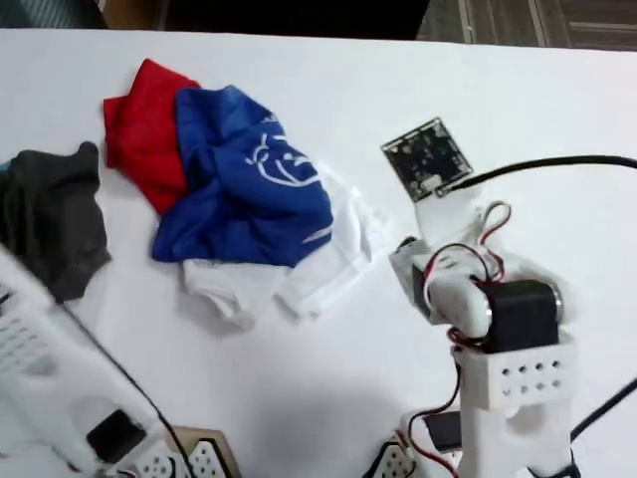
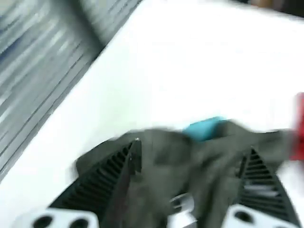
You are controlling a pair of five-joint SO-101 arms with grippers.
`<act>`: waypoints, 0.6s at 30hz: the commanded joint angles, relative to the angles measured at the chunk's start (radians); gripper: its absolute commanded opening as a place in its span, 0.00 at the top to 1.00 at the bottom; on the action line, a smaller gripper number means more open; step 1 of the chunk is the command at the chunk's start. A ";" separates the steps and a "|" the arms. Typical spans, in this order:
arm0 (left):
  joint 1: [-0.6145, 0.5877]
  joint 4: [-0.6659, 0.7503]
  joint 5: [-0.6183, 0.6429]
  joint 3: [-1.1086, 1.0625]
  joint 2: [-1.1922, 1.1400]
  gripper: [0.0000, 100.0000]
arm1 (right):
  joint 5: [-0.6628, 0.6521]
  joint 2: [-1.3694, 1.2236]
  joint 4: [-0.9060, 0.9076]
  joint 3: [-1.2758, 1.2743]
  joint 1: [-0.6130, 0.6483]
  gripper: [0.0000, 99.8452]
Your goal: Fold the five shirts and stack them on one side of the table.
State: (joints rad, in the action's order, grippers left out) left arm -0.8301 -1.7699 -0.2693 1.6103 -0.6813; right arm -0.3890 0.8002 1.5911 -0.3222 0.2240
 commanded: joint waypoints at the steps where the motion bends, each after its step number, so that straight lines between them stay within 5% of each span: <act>1: 0.230 -0.015 0.029 -0.077 0.068 0.64 | -0.008 -0.005 -0.033 -0.006 0.002 0.82; 9: 0.563 0.103 0.176 -0.615 -0.029 0.62 | -0.008 -0.004 -0.027 -0.008 -0.002 0.82; 18: 0.611 0.269 0.239 -0.696 -0.282 0.60 | -0.008 -0.004 -0.027 -0.008 -0.002 0.82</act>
State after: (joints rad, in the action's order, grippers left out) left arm -0.2209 -1.5367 -0.0391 0.9152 -0.9221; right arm -0.3890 0.7971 1.5789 -0.3345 0.2225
